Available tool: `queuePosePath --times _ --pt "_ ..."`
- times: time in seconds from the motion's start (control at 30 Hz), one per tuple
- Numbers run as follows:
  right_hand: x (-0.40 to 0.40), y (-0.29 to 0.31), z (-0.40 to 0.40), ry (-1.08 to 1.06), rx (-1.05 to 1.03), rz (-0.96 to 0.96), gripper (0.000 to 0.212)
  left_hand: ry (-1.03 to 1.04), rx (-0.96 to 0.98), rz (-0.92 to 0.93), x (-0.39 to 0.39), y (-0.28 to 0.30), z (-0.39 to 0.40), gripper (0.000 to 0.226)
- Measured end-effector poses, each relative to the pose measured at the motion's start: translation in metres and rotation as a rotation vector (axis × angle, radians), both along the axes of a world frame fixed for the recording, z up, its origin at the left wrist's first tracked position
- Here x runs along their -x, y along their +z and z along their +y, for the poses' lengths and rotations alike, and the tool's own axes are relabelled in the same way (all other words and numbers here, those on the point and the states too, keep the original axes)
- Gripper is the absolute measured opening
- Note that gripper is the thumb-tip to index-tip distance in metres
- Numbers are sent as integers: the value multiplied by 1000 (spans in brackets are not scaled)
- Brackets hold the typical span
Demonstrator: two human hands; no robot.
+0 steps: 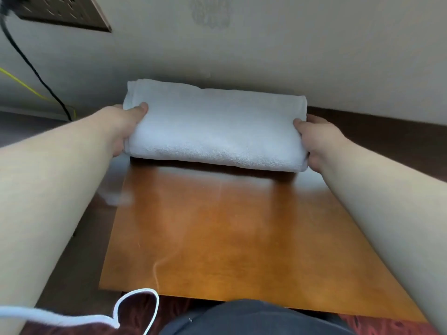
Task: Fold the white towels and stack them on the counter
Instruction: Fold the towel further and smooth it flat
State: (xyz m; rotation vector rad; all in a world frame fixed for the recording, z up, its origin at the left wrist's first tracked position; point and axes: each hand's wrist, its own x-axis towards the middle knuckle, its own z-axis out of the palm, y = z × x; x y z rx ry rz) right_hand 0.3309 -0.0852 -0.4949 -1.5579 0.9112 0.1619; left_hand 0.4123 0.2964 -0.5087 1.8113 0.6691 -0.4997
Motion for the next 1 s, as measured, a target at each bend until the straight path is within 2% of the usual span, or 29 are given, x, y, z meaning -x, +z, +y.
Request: queuePosePath --times 0.1,0.17,0.2,0.23,0.3,0.33,0.4,0.47,0.5,0.73,0.9,1.0 --pt "-1 -1 4 75 196 68 43 -7 -131 26 3 -7 -5 81" --pt "-1 4 7 124 415 97 56 -51 -440 -23 6 1 -11 87" --pt "0 9 12 144 547 71 60 -107 -624 -142 8 9 -17 84" --pt "1 14 20 175 680 2 61 -206 -764 -339 11 18 -26 78" --pt "2 22 43 348 903 -163 58 -519 -860 -683 16 30 -49 67" --pt "2 21 53 495 990 -190 58 -680 -876 -725 16 30 -59 65" --pt "-1 15 64 770 1072 -83 64 -847 -948 -535 18 23 -72 62" --pt "-4 6 61 861 1043 79 75 -812 -979 -320 19 10 -73 66" --pt "-5 1 58 855 1030 118 79 -782 -977 -297 19 6 -72 69" --pt "-10 -7 56 871 1053 133 86 -796 -1017 -317 16 1 -72 75" --pt "-14 4 55 957 1011 215 86 -834 -1098 -228 17 14 -83 72" --pt "-11 23 49 989 947 211 85 -784 -992 -295 24 39 -109 71"
